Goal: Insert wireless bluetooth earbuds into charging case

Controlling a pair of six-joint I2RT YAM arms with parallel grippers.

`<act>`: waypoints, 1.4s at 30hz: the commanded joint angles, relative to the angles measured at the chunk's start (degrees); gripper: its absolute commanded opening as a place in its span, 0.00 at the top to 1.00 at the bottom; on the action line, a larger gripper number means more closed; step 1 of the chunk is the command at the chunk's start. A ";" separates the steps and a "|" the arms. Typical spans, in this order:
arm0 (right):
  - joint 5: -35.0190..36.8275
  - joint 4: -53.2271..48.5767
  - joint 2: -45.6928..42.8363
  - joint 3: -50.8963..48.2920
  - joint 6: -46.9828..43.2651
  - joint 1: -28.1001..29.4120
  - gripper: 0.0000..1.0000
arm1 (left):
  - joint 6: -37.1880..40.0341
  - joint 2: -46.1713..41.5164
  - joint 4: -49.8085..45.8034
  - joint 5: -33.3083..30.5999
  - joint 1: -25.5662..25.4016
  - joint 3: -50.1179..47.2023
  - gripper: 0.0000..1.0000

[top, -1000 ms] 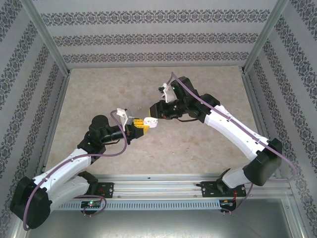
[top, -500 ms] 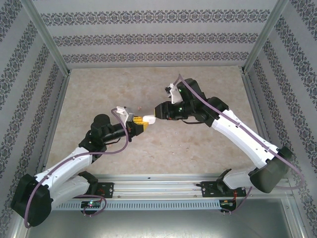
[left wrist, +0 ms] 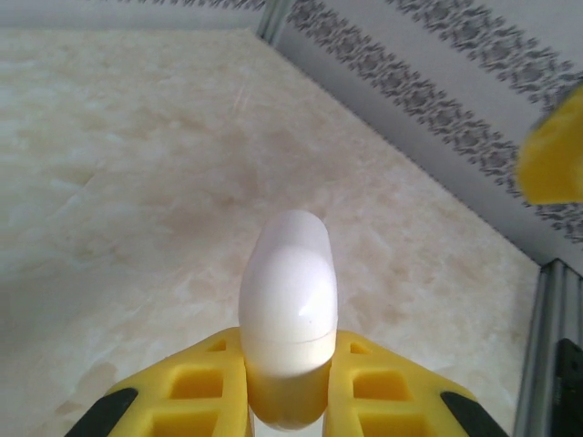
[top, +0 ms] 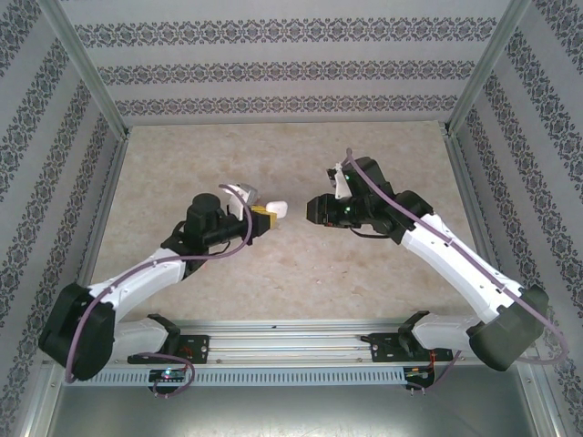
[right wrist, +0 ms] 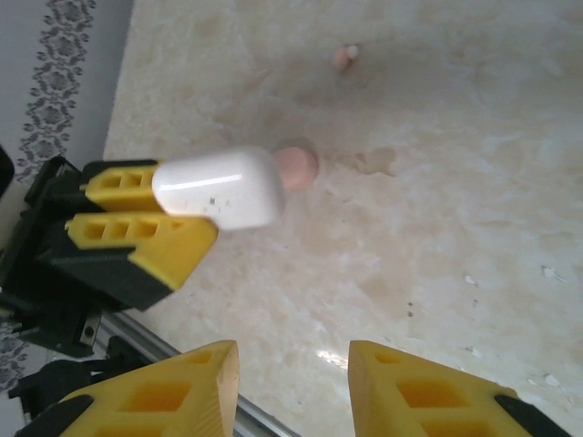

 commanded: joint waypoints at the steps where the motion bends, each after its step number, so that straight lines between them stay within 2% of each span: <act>1: 1.58 0.69 -1.40 -2.34 -0.14 -0.98 0.63 | -1.32 3.68 -1.26 -3.23 0.65 3.41 1.00; 13: -0.15 1.00 -0.74 -6.31 -1.92 -4.89 0.61 | -3.03 27.45 2.62 -0.34 0.75 17.03 1.00; 20: -0.86 0.59 -1.21 -9.08 -2.92 -7.59 0.61 | -7.89 40.52 1.95 0.27 -0.27 27.13 1.00; 26: -1.67 0.19 -2.02 -10.42 -4.03 -10.35 0.60 | -6.76 49.36 -1.16 -0.06 -2.61 35.35 1.00; 32: -2.80 0.21 -2.22 -11.19 -4.52 -12.47 0.60 | -7.38 54.03 -5.60 -1.52 -3.62 40.79 1.00; 34: -3.30 0.19 -1.80 -10.82 -4.78 -12.89 0.60 | -6.50 54.53 -7.60 -2.32 -3.95 41.80 0.94; 39: -3.56 -0.95 -1.43 -9.58 -5.57 -12.99 0.59 | -3.87 53.23 -11.10 -5.52 -4.44 41.82 0.70; 42: -3.59 -1.04 -2.33 -10.07 -5.26 -12.96 0.59 | -2.49 51.52 -12.84 -6.62 -4.48 41.73 0.60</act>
